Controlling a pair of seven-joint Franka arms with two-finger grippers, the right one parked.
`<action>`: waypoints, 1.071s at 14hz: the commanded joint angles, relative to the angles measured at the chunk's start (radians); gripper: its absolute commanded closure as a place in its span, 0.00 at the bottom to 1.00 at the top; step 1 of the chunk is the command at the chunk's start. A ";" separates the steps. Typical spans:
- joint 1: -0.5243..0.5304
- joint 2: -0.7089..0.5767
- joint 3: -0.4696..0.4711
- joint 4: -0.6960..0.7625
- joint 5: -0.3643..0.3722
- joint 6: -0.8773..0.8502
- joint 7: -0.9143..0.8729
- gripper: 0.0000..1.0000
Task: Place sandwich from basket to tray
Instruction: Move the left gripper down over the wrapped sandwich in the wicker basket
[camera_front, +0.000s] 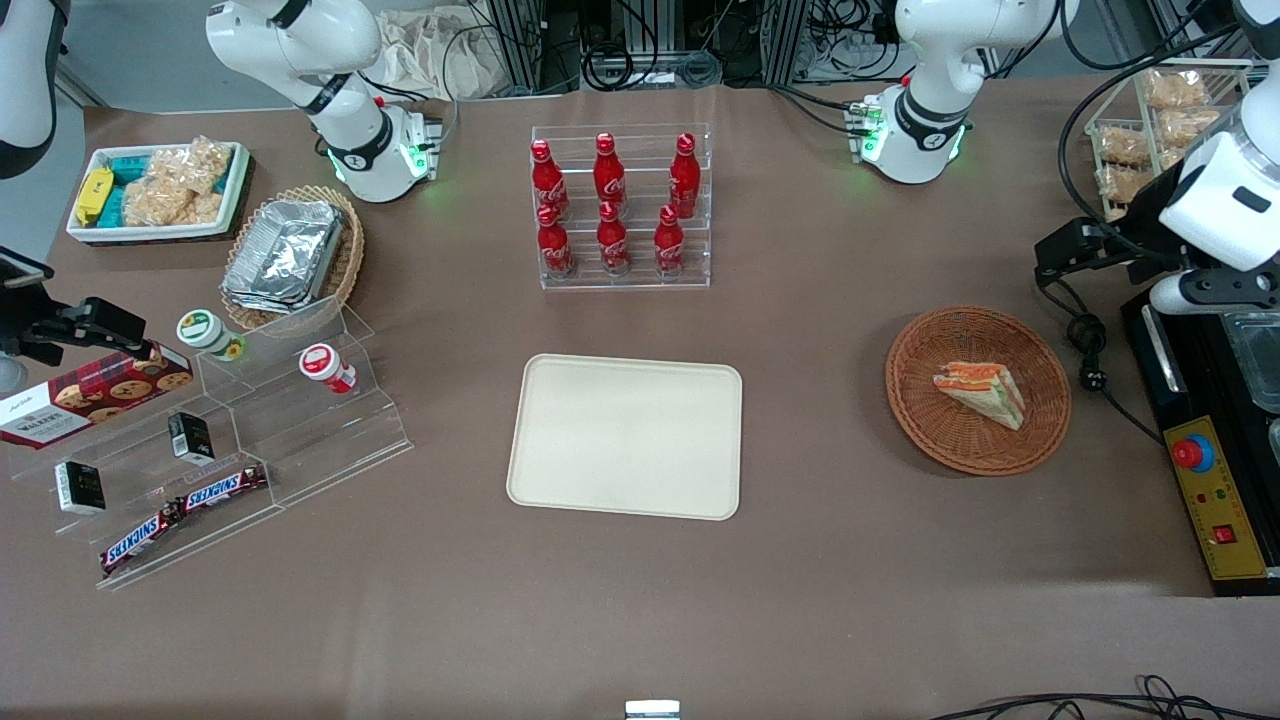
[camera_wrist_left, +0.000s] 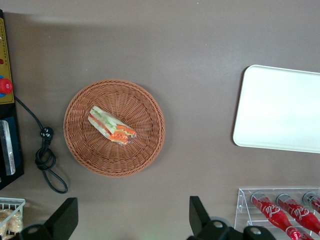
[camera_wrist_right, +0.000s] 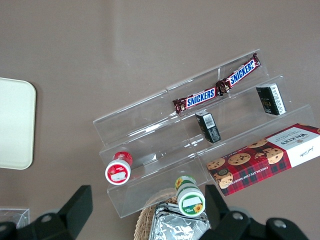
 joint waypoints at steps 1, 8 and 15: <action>-0.003 0.010 0.000 0.031 0.014 -0.037 0.018 0.00; 0.009 0.012 0.011 -0.005 0.002 -0.037 -0.029 0.00; 0.026 0.009 0.012 -0.229 0.017 0.154 -0.498 0.00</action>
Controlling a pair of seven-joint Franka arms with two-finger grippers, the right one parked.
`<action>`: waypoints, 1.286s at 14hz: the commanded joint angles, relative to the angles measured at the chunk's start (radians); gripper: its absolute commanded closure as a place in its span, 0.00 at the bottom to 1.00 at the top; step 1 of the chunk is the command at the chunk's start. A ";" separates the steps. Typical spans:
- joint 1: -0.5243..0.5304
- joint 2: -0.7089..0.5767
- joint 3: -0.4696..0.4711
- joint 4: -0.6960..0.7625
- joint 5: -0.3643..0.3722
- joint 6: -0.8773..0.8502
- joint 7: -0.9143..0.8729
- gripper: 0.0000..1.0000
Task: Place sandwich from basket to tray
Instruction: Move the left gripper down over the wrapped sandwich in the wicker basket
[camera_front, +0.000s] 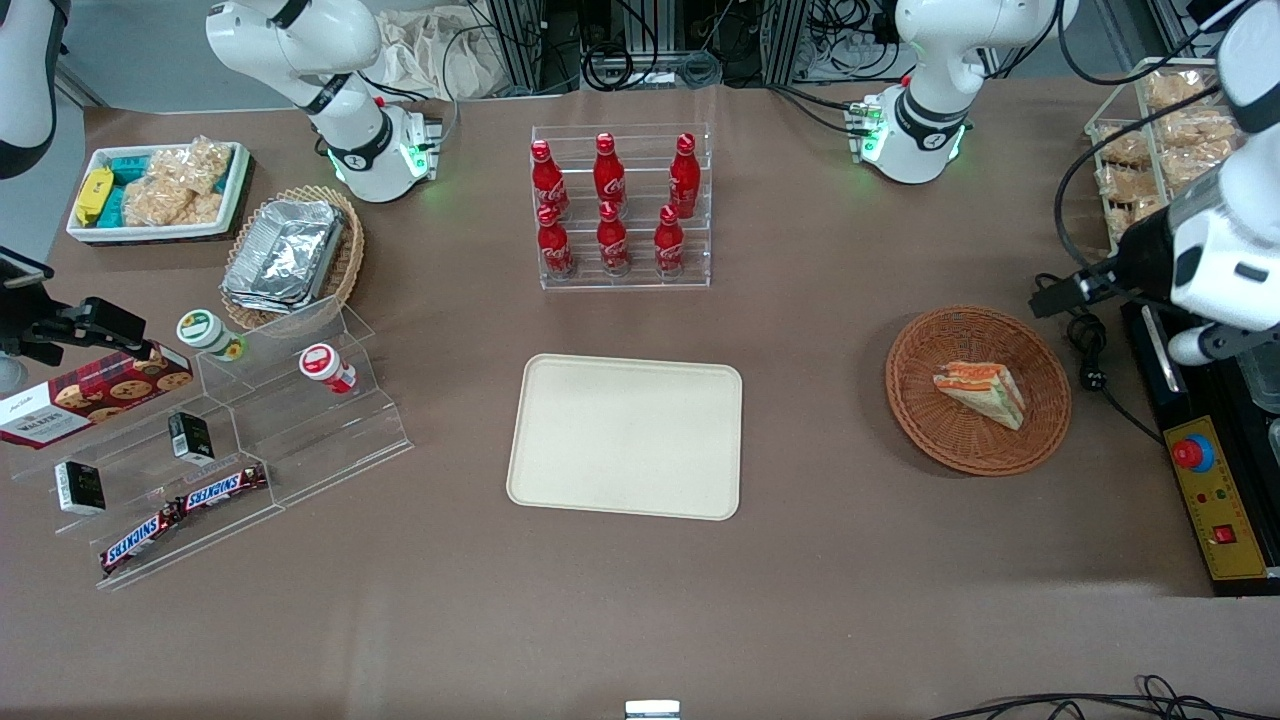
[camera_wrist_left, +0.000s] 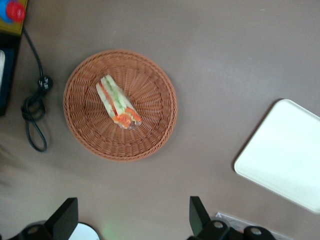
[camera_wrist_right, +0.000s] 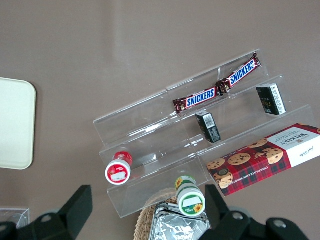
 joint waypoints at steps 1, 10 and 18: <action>0.005 -0.024 -0.004 -0.155 0.018 0.133 -0.153 0.00; 0.040 0.106 -0.004 -0.469 0.025 0.601 -0.446 0.00; 0.039 0.215 0.029 -0.471 0.046 0.726 -0.629 0.01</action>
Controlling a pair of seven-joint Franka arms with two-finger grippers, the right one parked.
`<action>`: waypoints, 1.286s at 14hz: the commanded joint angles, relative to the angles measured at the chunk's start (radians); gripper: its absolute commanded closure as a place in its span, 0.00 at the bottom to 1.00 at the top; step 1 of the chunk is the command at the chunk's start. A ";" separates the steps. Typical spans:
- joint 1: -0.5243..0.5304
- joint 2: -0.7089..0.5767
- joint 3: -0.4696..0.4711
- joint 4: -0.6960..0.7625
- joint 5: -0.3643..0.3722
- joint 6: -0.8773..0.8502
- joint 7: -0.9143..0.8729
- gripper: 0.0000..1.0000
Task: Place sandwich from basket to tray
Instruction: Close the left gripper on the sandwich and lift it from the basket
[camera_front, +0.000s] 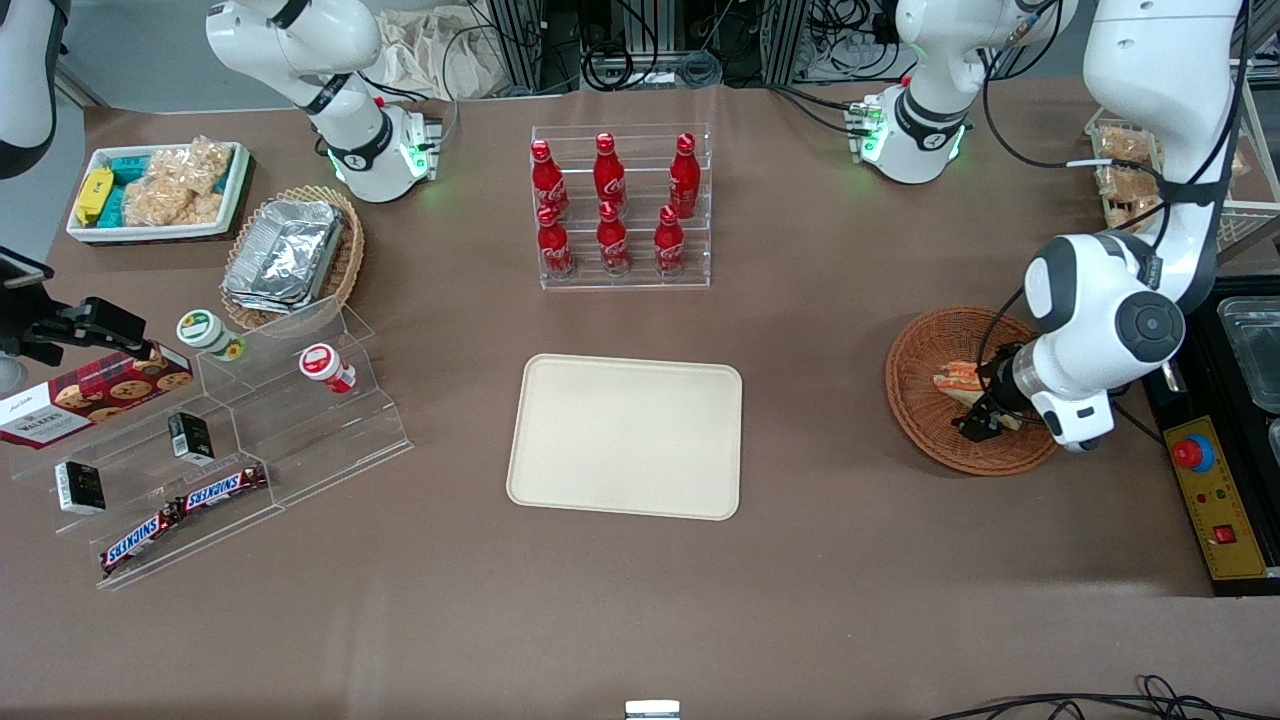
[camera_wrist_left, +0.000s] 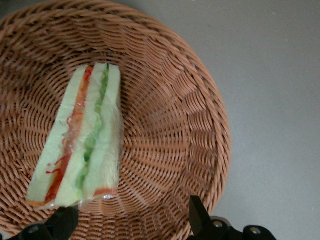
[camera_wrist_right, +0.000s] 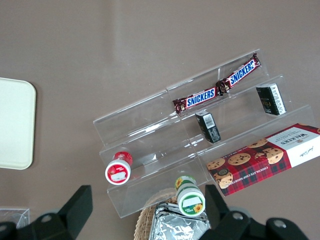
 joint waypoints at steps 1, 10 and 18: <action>-0.001 -0.044 0.004 0.007 0.031 -0.026 -0.092 0.01; -0.006 -0.047 0.004 0.002 0.123 -0.139 -0.121 0.01; 0.000 0.005 0.033 -0.085 0.133 0.042 -0.138 1.00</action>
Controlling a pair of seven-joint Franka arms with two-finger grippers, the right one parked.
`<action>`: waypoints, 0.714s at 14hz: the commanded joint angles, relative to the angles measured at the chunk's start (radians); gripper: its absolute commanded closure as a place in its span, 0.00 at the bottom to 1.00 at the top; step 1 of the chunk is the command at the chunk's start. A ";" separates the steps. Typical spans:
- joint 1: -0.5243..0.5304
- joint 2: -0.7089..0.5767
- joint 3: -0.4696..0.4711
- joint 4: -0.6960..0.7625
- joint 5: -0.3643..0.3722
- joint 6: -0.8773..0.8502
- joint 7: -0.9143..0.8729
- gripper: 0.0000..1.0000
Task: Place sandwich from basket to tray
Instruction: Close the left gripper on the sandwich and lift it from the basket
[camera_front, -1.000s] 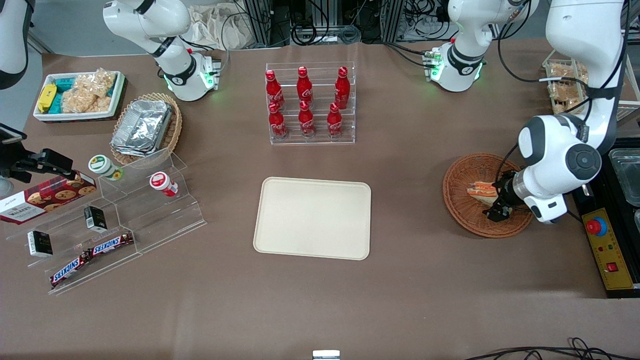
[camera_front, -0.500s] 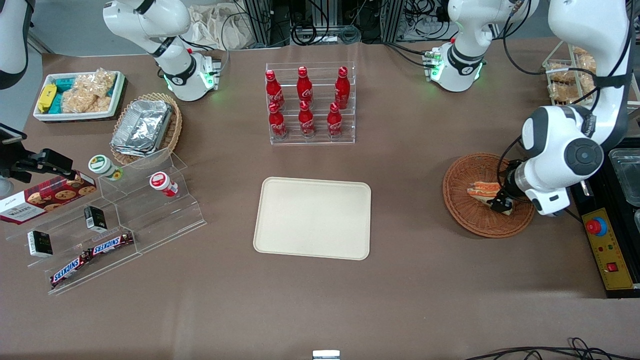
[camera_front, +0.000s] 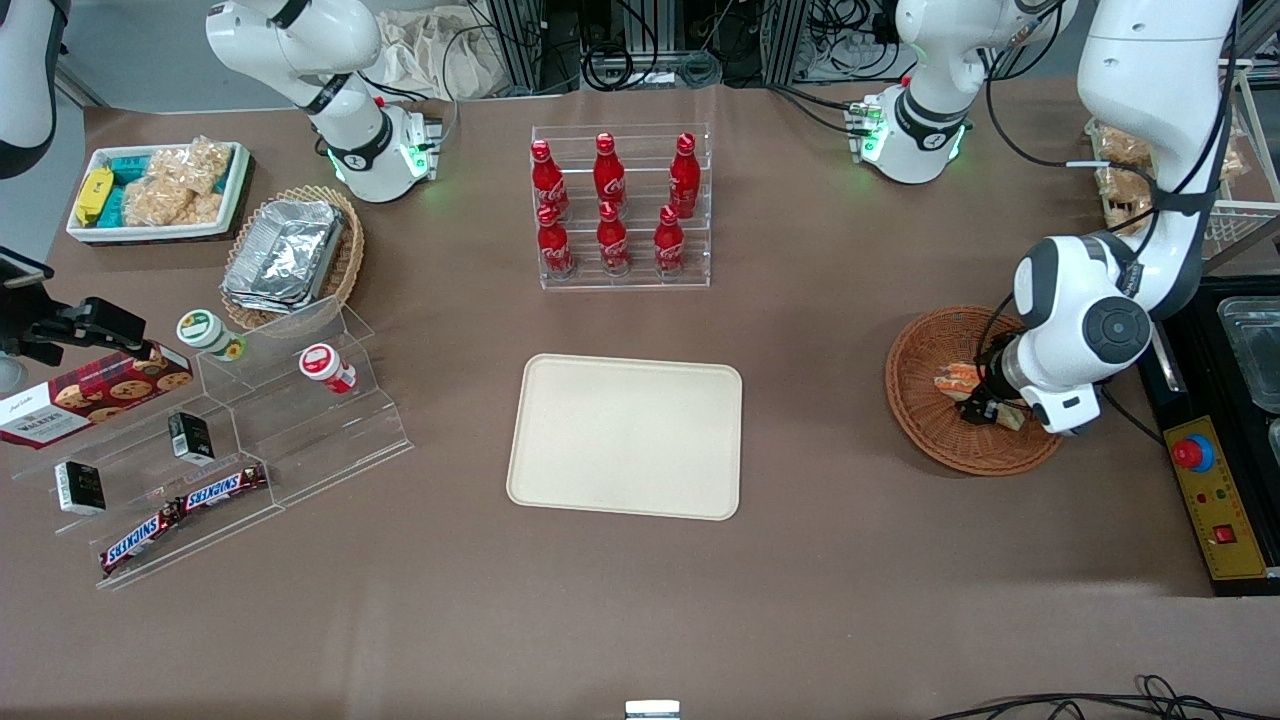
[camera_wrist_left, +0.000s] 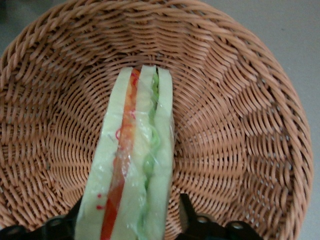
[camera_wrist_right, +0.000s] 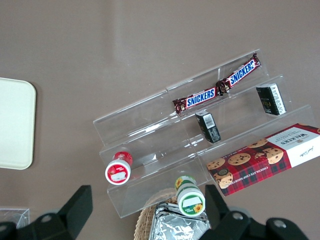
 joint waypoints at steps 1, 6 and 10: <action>0.002 -0.021 0.017 -0.001 0.019 0.006 -0.030 1.00; -0.026 -0.110 -0.017 0.112 0.001 -0.190 -0.092 1.00; -0.035 -0.102 -0.239 0.283 -0.010 -0.318 -0.070 1.00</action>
